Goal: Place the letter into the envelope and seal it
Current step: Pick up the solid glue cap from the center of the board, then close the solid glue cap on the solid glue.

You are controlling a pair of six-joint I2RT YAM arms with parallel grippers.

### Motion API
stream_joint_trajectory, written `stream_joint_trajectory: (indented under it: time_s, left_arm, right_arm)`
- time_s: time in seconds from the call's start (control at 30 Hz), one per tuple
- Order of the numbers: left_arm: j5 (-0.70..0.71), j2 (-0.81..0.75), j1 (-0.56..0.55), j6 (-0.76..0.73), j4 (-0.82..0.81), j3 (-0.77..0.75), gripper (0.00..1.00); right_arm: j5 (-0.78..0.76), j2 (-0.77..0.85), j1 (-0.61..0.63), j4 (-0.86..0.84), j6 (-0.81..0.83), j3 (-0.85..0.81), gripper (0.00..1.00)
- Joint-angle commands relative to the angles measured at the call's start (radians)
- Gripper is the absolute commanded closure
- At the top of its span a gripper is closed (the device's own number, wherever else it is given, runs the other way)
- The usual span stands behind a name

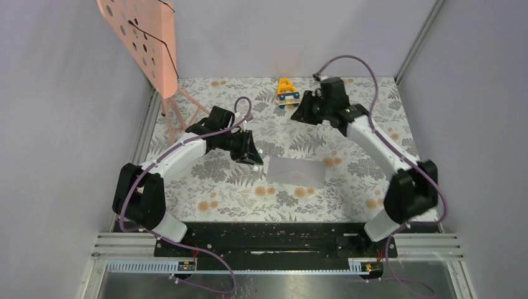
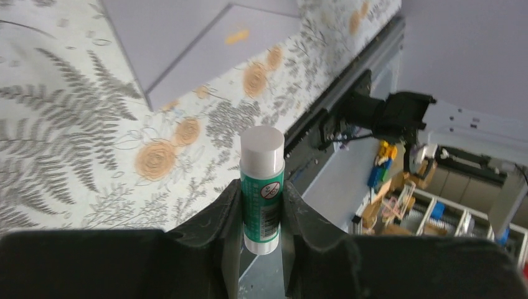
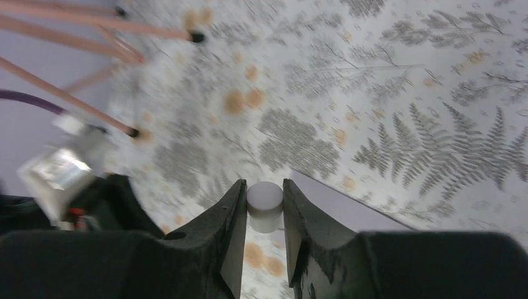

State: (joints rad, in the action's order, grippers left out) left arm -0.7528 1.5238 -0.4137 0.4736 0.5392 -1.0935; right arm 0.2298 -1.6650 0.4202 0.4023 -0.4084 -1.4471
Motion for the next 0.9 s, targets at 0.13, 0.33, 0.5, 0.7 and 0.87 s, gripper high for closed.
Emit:
stream_joint_trajectory:
  time_s: [0.13,0.33,0.5,0.7,0.87]
  left_arm:
    - [-0.293,-0.093,-0.091,-0.047,-0.117,-0.018,1.00]
    - [-0.407,-0.170,-0.138,0.003,-0.292,0.026,1.00]
    - [-0.414,-0.156,-0.138,0.064,-0.352,0.020,1.00]
    - [-0.373,-0.143,-0.138,0.167,-0.455,0.022,1.00]
    - [-0.362,-0.126,-0.139,0.265,-0.564,0.029,1.00]
  right_arm:
    - [0.054,0.289,-0.012,-0.779,-0.482,0.451,0.95]
    - [0.062,0.369,-0.012,-0.975,-0.610,0.596,0.96]
    - [0.116,0.416,-0.012,-0.993,-0.636,0.629,0.96]
    - [0.164,0.464,-0.011,-1.027,-0.686,0.687,0.96]
    - [0.192,0.476,0.006,-1.048,-0.720,0.724,0.96]
